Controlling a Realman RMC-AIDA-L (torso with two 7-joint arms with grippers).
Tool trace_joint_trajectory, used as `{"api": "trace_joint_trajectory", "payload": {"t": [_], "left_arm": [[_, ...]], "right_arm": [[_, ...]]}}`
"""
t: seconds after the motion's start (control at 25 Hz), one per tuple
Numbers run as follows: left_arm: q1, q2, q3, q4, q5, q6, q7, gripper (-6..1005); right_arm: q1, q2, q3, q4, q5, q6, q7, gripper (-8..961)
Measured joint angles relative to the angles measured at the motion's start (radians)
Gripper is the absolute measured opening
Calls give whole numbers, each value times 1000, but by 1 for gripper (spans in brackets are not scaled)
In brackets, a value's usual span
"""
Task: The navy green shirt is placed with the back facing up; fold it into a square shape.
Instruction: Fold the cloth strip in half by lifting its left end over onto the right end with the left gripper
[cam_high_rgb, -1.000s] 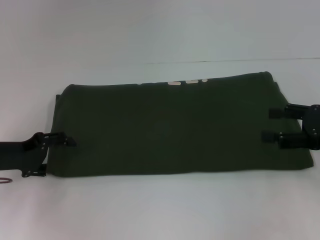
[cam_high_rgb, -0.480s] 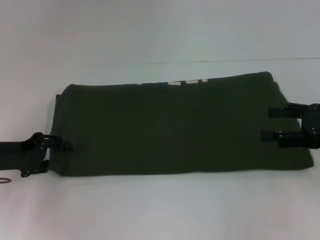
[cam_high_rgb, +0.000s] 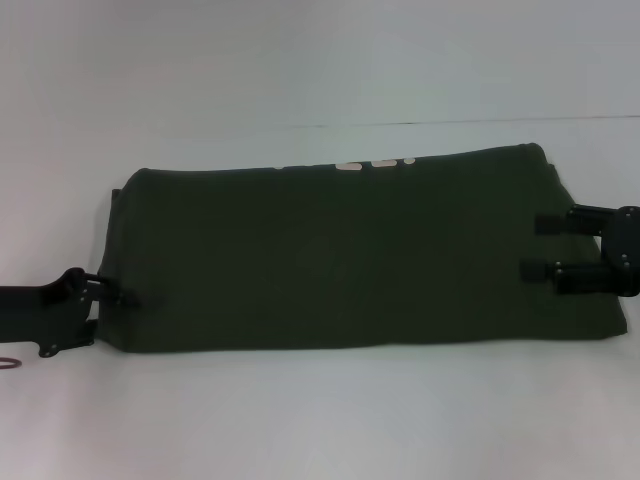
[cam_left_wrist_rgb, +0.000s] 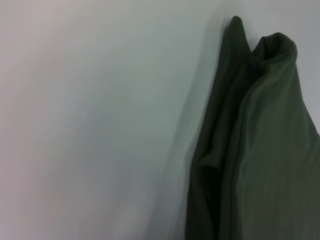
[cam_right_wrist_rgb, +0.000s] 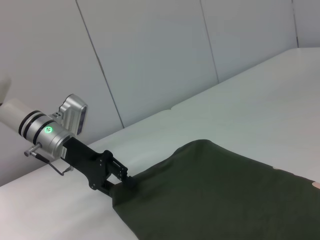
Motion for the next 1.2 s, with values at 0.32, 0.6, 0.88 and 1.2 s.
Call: {"api": "trace_joint_trajectory", "payload": {"t": [0.32,0.6,0.88,1.2], "left_arm": [[0,-1,5,-1,-3,-1,-5,307],[0,0,5,-1,-6,-4,-5,99],[-2,3,0,4,-7,-7,5,17],[11,24,-8,70,-8,20,13,16]], "right_arm": [[3,3,-4,0,0,8,6,931],[3,3,-6,-1,0,16,6,931],[9,4,-6,0,0,18,6,931],[11,4,-6,8,0,60,7,931]]}}
